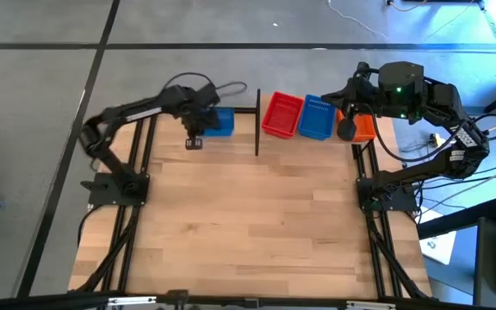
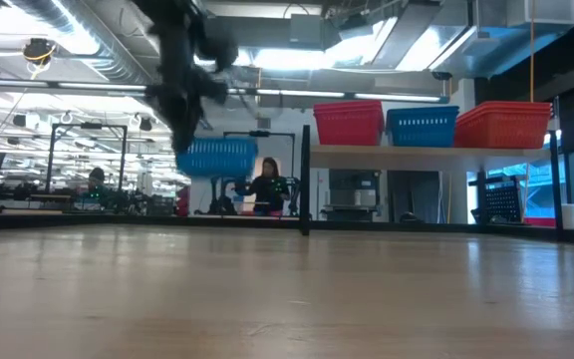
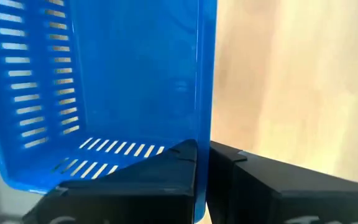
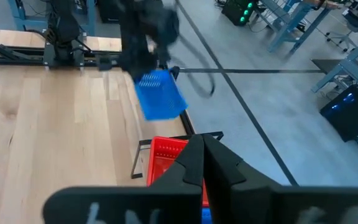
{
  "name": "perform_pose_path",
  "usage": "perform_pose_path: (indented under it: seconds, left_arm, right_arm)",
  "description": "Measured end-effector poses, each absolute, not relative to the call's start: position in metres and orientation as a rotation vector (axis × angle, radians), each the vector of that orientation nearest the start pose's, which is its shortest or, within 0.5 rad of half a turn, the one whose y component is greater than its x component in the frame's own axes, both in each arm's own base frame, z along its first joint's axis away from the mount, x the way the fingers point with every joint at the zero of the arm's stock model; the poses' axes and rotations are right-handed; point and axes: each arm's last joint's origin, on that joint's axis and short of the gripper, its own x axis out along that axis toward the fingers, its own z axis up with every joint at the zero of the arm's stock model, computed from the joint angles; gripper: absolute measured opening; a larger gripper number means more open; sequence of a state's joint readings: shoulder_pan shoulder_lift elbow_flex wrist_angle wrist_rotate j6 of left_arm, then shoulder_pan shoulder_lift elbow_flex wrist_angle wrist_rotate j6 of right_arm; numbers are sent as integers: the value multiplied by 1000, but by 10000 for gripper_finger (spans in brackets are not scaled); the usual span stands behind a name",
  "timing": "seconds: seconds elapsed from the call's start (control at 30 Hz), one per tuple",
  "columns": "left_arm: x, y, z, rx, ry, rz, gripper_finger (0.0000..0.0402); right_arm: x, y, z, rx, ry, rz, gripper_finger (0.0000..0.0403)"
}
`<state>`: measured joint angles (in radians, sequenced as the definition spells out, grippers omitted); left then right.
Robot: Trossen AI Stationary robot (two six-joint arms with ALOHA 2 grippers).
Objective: Stack baskets on shelf by color
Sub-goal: Stack the blue bin on top of the stacked blue bins on the shelf
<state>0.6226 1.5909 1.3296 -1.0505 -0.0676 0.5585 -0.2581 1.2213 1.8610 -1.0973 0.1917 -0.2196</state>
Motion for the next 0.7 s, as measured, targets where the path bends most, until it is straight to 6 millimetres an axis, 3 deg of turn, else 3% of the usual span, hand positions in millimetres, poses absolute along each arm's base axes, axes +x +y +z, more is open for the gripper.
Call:
perform_pose_path:
  seconds: [0.17,0.3,0.47,0.7]
  left_arm:
    - [229,149,316,172,1227,394,0]
    - [226,120,341,329,1142,491,0]
    - [237,92,354,501,1065,662,0]
    - [258,66,361,622,931,909,0]
  right_arm:
    - [169,-50,503,-194,507,-390,0]
    - [172,-51,502,-194,514,-388,1]
    - [179,-53,500,-213,532,-381,16]
    - [200,-58,496,-242,534,-374,87]
